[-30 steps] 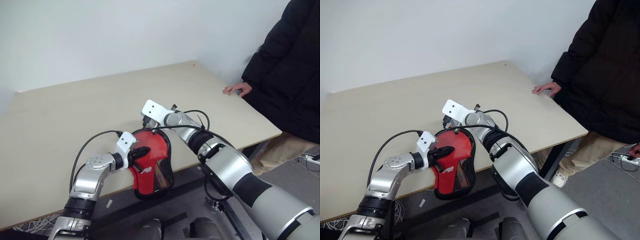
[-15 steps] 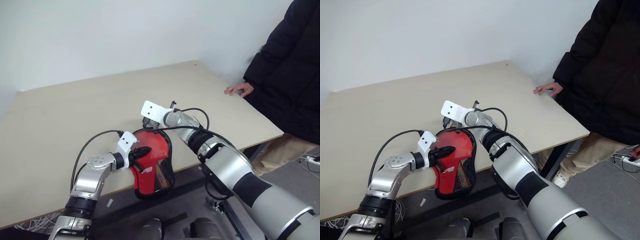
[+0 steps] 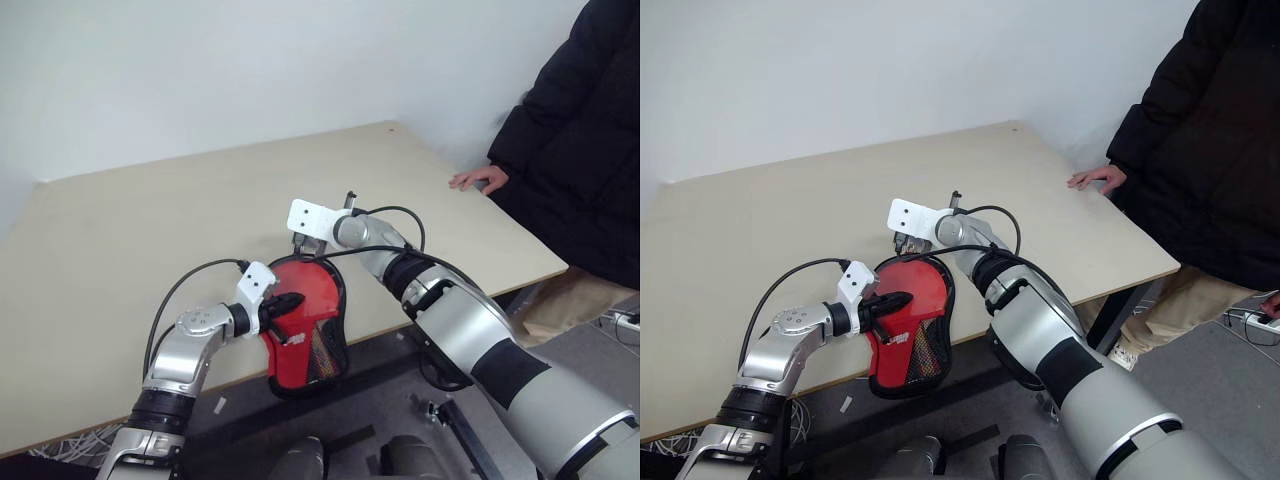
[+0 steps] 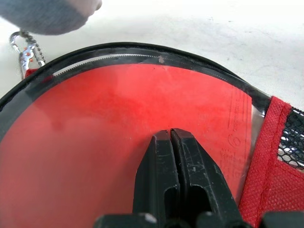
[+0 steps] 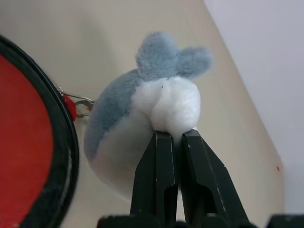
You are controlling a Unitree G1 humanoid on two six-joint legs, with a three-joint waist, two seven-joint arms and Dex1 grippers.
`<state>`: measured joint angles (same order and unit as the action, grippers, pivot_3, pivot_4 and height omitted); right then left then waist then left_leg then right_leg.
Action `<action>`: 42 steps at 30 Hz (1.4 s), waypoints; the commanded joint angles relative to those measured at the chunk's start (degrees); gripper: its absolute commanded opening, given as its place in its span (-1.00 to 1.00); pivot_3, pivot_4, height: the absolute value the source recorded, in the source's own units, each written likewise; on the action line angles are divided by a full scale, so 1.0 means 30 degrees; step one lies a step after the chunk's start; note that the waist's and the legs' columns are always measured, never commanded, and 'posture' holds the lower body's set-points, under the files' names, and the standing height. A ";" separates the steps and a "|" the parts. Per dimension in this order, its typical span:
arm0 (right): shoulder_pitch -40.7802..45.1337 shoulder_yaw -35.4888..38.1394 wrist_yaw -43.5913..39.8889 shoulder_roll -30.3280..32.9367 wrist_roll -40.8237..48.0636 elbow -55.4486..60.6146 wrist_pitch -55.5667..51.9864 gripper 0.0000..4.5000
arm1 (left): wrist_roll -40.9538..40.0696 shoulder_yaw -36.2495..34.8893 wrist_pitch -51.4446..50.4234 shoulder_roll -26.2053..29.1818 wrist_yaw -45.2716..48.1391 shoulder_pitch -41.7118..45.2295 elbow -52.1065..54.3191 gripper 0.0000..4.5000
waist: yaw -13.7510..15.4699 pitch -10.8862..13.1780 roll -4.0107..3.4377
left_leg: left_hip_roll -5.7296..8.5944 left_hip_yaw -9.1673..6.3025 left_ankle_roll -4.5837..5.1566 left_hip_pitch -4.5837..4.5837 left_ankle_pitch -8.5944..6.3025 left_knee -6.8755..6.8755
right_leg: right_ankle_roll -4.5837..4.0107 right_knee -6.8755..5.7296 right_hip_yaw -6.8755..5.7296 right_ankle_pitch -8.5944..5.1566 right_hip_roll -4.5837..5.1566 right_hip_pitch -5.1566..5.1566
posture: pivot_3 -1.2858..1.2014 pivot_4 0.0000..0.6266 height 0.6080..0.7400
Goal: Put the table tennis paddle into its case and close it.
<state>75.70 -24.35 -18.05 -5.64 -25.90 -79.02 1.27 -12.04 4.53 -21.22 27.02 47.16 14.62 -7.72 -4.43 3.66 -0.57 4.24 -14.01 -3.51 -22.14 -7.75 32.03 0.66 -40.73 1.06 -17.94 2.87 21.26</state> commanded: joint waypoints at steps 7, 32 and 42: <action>-0.0178 -0.0626 -0.1384 0.3165 -0.0990 0.1816 0.1365 -0.98 | 0.0226 0.0496 -0.0097 -0.0199 0.0202 0.0317 -0.0947 -1.00 | 0.0041 -0.0002 0.0004 | -0.0001 0.0013 0.0003 -0.0003 0.0002 0.0000 | 0.0002 0.0001 0.0004 0.0001 0.0002 -0.0004 | 0.03 -1.00 1.00; -0.7475 0.1314 -1.2074 0.9290 0.3343 1.4542 -0.0436 -0.98 | 0.0467 0.0821 0.0571 -0.0334 0.0663 0.1237 -0.2202 -1.00 | 0.0123 -0.0009 0.0027 | -0.0003 0.0256 0.0045 -0.0004 0.0028 0.0077 | 0.0114 0.0015 0.0196 0.0064 0.0029 -0.0050 | 0.03 -1.00 1.00; -1.0346 0.1554 -1.6355 1.1075 0.6009 1.9896 -0.2541 -0.98 | 0.0478 0.0953 0.0552 -0.0211 0.0823 0.1083 -0.2010 -1.00 | 0.0126 -0.0007 0.0035 | -0.0003 0.0273 0.0046 -0.0122 0.0025 0.0137 | 0.0166 0.0039 0.0192 0.0093 0.0045 0.0021 | 0.03 -1.00 1.00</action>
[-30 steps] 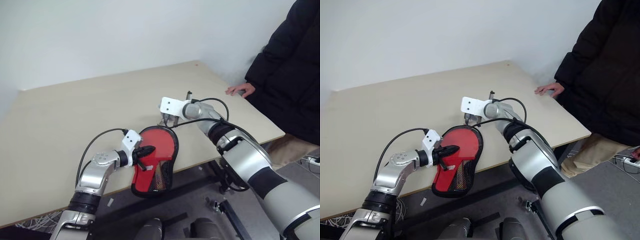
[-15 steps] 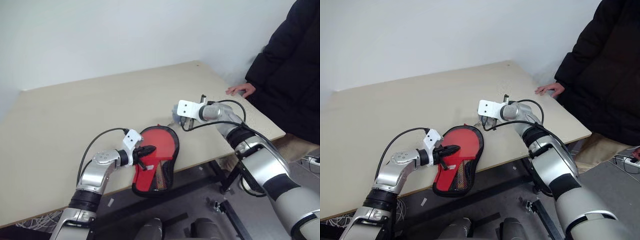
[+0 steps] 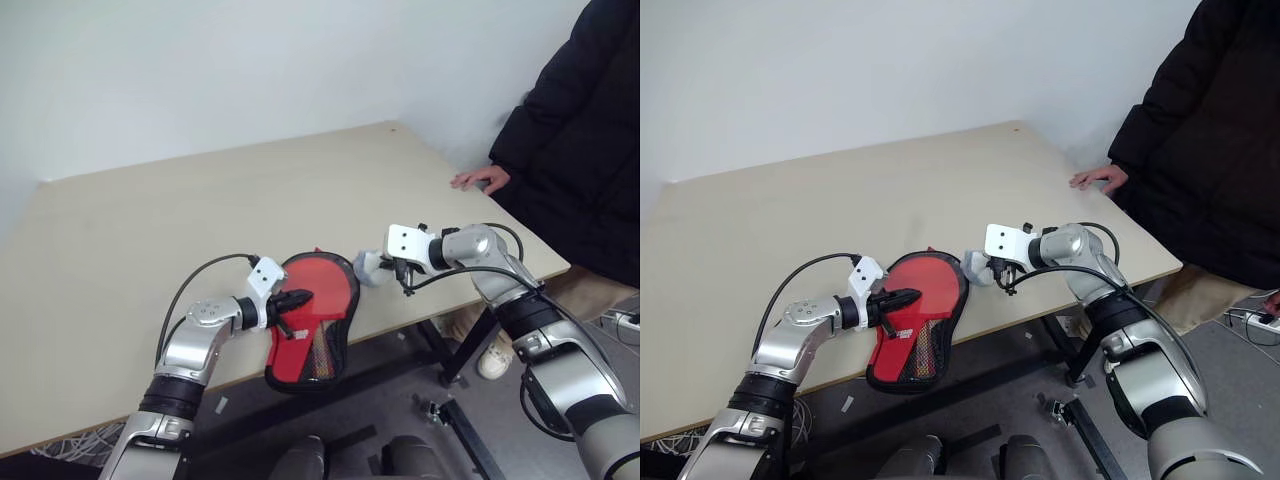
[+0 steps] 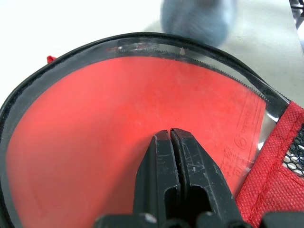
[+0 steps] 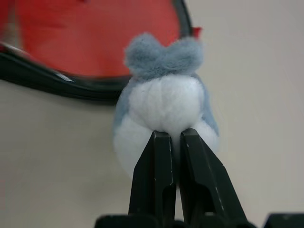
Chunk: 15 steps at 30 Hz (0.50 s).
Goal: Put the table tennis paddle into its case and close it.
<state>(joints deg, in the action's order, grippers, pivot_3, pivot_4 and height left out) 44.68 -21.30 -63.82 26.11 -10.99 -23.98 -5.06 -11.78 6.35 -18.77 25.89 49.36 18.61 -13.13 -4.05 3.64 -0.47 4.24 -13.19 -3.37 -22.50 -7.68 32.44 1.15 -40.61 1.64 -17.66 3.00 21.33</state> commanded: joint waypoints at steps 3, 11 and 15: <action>-0.0317 0.0483 -0.1855 0.0988 0.1376 0.1989 -0.0344 -0.98 | 0.0395 0.0376 -0.0305 0.0186 0.0120 -0.0242 -0.0160 -1.00 | 0.0007 0.0003 0.0006 | 0.0001 0.0006 -0.0002 -0.0008 -0.0003 0.0010 | 0.0006 0.0014 -0.0002 0.0003 0.0006 -0.0003 | 0.03 -1.00 1.00; -0.1100 0.0423 -0.3726 0.2460 0.2204 0.2948 -0.0141 -0.98 | 0.0427 0.0397 -0.0242 0.0209 0.0190 -0.0251 -0.0194 -1.00 | 0.0053 0.0007 0.0016 | 0.0003 0.0019 0.0012 -0.0030 -0.0015 0.0010 | 0.0022 0.0073 -0.0012 0.0010 0.0021 -0.0007 | 0.03 -1.00 1.00; -0.1768 0.0363 -0.5310 0.3486 0.2939 0.3672 0.0084 -0.98 | 0.0460 0.0435 -0.0199 0.0186 0.0225 -0.0216 -0.0265 -1.00 | 0.0064 0.0010 0.0023 | -0.0001 0.0018 0.0012 -0.0035 -0.0021 0.0010 | 0.0034 0.0111 -0.0020 0.0017 0.0025 -0.0021 | 0.03 -1.00 1.00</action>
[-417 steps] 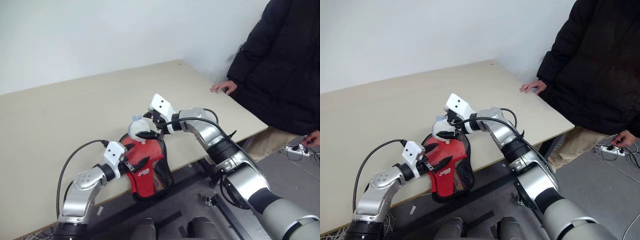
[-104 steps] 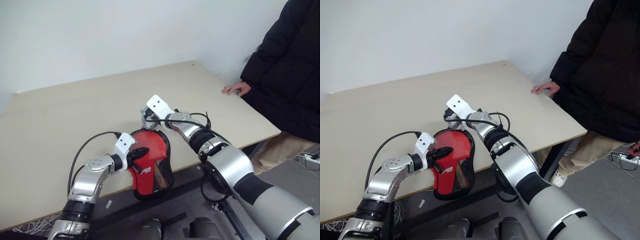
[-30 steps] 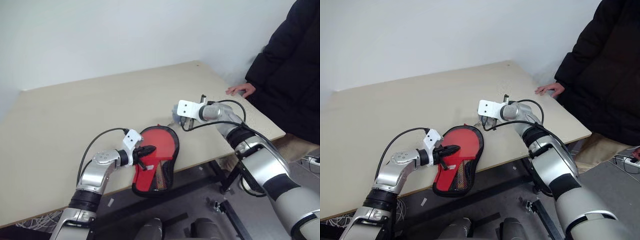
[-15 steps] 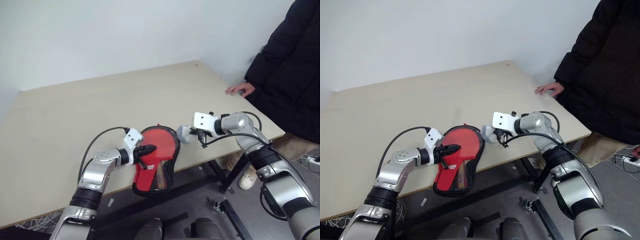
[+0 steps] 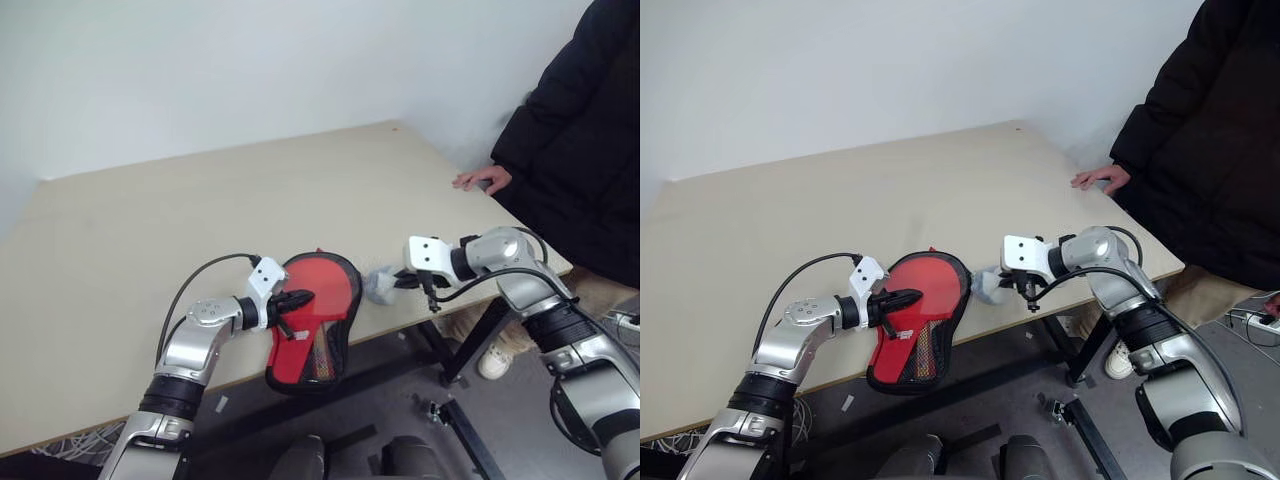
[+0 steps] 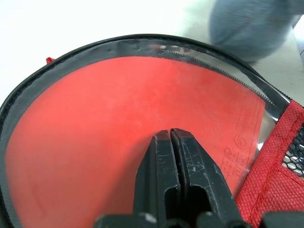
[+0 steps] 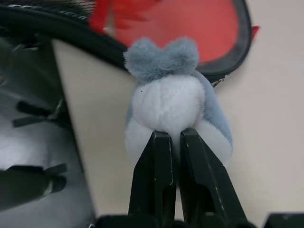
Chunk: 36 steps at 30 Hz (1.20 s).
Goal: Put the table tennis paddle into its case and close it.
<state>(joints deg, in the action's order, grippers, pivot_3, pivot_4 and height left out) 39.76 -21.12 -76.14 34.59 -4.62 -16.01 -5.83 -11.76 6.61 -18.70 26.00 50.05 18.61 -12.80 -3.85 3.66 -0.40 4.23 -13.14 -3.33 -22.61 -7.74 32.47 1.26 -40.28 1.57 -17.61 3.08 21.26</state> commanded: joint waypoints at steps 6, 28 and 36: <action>-0.0937 0.0304 -0.3103 0.1722 0.2052 0.2607 0.0016 -0.98 | 0.0476 0.0404 -0.0179 0.0145 0.0036 -0.0170 -0.0419 -1.00 | -0.0001 0.0001 0.0001 | -0.0002 0.0016 -0.0031 -0.0005 -0.0053 0.0000 | 0.0072 0.0136 -0.0001 0.0042 0.0009 -0.0034 | 0.03 -1.00 1.00; -0.4363 -0.0557 -0.5452 0.3080 0.9485 1.2380 -0.6794 -0.98 | 0.0437 0.0426 -0.0396 0.0293 -0.0008 -0.0123 -0.0244 -1.00 | 0.0403 0.0005 0.0097 | -0.0022 0.0092 0.0019 -0.0027 -0.0109 0.0019 | 0.0104 0.0194 0.0010 0.0060 0.0039 -0.0009 | 0.03 -1.00 1.00; -0.4570 -0.1939 -0.5453 0.4237 1.0214 1.3014 -0.6096 -0.98 | 0.0396 0.0323 -0.0471 0.0339 -0.0092 -0.0188 -0.0138 -1.00 | 0.0405 0.0009 0.0125 | -0.0017 0.0240 0.0056 -0.0025 -0.0136 0.0034 | 0.0107 0.0196 -0.0161 0.0061 0.0280 0.0002 | 0.03 -1.00 1.00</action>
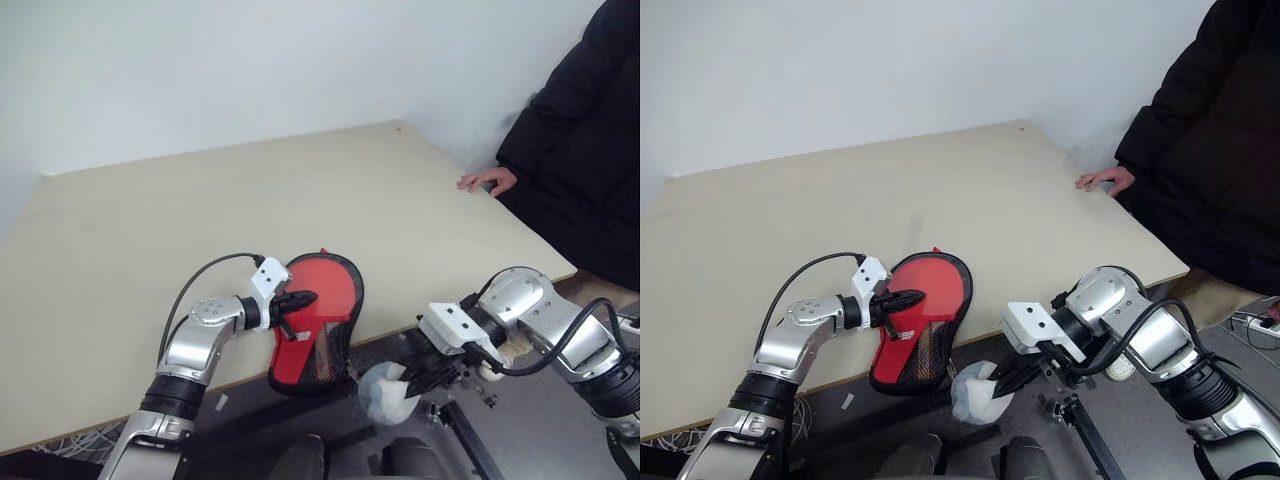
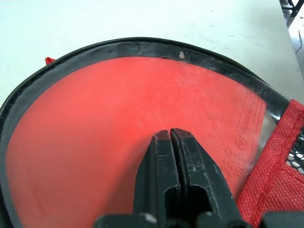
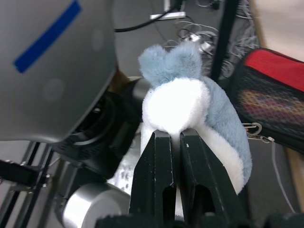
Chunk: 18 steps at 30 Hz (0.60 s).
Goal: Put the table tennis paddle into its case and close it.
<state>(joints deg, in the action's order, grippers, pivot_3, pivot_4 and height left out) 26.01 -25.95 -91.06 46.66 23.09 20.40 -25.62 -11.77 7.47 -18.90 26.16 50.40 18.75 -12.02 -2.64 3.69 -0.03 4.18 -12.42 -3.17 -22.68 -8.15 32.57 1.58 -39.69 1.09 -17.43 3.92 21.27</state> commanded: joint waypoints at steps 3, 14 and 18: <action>-0.0063 -0.0695 -0.0480 0.0292 0.1066 0.1032 0.0641 -0.98 | 0.0380 -0.0019 -0.0424 0.0249 -0.0310 -0.0268 -0.0368 -1.00 | 0.0002 0.0001 0.0004 | -0.0011 0.0108 0.0062 -0.0002 -0.0039 0.0054 | 0.0032 0.0004 -0.0046 0.0018 0.0066 -0.0003 | 0.03 -1.00 1.00; 0.2262 0.0542 0.4461 -0.3391 -0.1916 -0.4231 0.0850 -0.98 | -0.0429 -0.2717 -0.0674 0.1173 -0.2138 -0.2397 0.2827 -1.00 | -0.0109 0.0007 0.0059 | -0.0101 0.0283 0.0123 0.0004 -0.0101 0.0131 | 0.0157 0.0013 -0.0099 0.0094 0.0161 0.0034 | 0.03 -1.00 1.00; 0.3551 0.1512 0.7634 -0.5435 -0.2953 -0.7266 0.0785 -0.60 | -0.1237 -0.5680 -0.1479 0.1606 -0.3760 -0.5387 0.6495 -1.00 | -0.0008 0.0018 0.0075 | -0.0229 0.0280 0.0103 -0.0001 -0.0115 0.0114 | 0.0152 0.0013 -0.0098 0.0100 0.0136 0.0068 | 0.03 -1.00 1.00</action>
<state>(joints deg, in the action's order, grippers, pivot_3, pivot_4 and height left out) 34.40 -24.23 -72.09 31.94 15.33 0.42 -23.80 -13.79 -4.70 -22.40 29.90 41.38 4.44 1.40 -2.67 3.74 0.19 3.47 -11.60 -2.85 -22.69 -8.50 32.91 2.03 -39.65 0.80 -17.13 4.31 21.50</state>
